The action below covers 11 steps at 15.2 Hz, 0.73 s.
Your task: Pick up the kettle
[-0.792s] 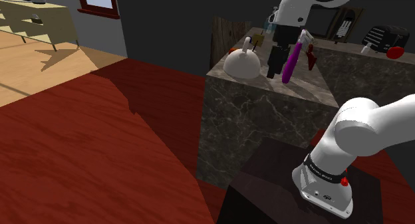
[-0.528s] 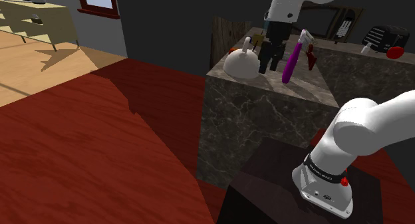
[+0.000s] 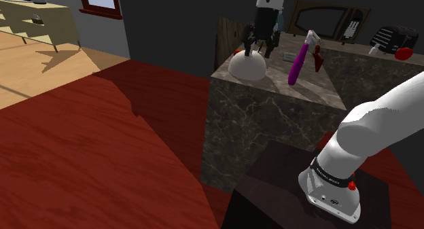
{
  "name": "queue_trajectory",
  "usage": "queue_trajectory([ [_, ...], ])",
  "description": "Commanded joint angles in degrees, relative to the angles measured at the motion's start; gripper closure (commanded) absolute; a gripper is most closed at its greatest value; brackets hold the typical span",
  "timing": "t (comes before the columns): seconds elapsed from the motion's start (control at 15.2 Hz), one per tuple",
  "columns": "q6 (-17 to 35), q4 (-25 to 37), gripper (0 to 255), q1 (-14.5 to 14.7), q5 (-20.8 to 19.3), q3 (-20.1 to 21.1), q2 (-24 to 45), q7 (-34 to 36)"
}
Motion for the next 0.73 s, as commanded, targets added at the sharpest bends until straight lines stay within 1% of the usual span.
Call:
queue_trajectory([
  [0.0,-0.5,4.6,0,-1.6,0.3,-0.1,4.3,5.7],
  [0.33,-2.8,15.6,0,-5.0,0.6,-1.7,13.6,18.3],
  [0.66,-5.7,26.0,0,-8.2,1.2,-4.4,21.5,30.2],
])
